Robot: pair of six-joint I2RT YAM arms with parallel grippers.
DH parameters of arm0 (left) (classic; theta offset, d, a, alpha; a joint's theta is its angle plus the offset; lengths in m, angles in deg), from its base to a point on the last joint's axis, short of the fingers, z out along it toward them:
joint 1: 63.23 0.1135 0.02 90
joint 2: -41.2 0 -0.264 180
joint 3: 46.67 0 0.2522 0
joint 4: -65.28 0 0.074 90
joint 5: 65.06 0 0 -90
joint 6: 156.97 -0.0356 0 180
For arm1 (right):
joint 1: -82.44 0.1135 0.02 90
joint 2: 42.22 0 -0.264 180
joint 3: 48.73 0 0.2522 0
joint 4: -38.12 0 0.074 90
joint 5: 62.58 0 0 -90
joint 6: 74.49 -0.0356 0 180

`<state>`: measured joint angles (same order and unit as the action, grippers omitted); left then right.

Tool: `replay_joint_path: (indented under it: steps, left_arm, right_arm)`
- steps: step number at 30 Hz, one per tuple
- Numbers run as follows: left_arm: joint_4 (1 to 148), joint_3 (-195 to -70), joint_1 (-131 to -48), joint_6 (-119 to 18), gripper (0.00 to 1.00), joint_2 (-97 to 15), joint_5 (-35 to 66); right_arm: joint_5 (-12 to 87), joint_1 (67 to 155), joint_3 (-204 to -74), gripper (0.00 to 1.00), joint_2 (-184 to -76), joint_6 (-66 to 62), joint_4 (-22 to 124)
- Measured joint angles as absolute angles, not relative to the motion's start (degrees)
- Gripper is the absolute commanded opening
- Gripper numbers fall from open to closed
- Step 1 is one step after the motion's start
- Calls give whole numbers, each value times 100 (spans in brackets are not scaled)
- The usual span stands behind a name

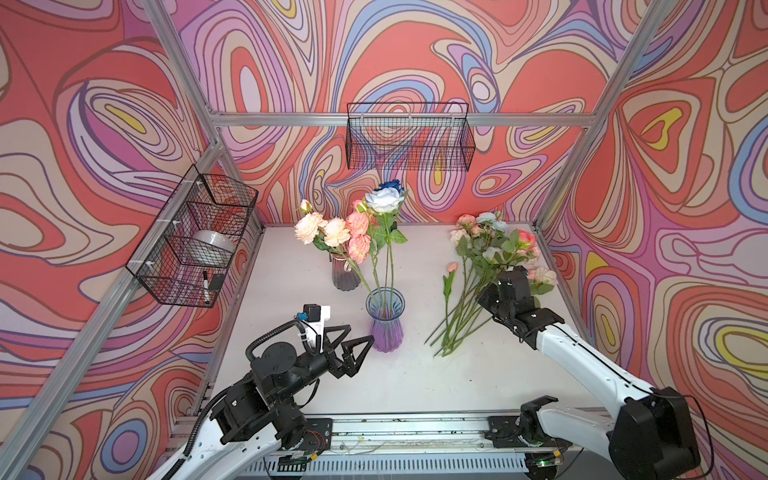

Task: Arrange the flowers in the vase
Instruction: 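Grasp a pink rose stem in the bunch with the right gripper, then lift the pink rose toward the left gripper while the left gripper reaches toward it, then close the left gripper on the pink rose stem and open the right gripper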

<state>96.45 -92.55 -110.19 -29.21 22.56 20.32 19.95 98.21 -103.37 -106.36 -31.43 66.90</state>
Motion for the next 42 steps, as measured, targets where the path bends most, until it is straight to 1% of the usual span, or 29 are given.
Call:
replay_joint_path:
  steps: [7,13,19,25,27,30,33,35,39,42]
  left_arm:
    - [9639,-9569,-11019,-2987,99,2204,1874]
    - [9647,-9932,-11019,-3114,99,1996,1564]
    - [9628,-10509,-11019,-3271,97,1625,1083]
    - [9477,-11088,-11019,-3411,89,947,513]
    - [9387,-11276,-11019,-3446,85,691,351]
    - [9241,-11475,-11019,-3529,78,394,152]
    - [9118,-11635,-11019,-3588,66,180,-3]
    - [9020,-11768,-11019,-3645,65,23,-104]
    - [8915,-11991,-11019,-3793,66,-218,-206]
    - [8900,-12087,-11019,-3927,61,-296,-204]
  right_arm:
    - [2328,9821,-10357,0,-9747,-2605,6695]
    - [3016,9821,-10359,0,-9034,-2135,6459]
    - [4428,9821,-10355,0,-8490,-1840,5729]
    - [6054,9965,-10444,0,-8558,-1873,4907]
    - [6295,10282,-10580,0,-8656,-1821,4872]
    - [6456,11121,-10919,0,-8781,-1620,4922]
    - [6448,11925,-11205,0,-8890,-1379,4927]
    - [6395,12419,-11338,0,-8984,-1226,4892]
    - [6247,13103,-11465,0,-9301,-1016,4824]
    - [6096,13477,-11513,0,-9552,-885,4819]
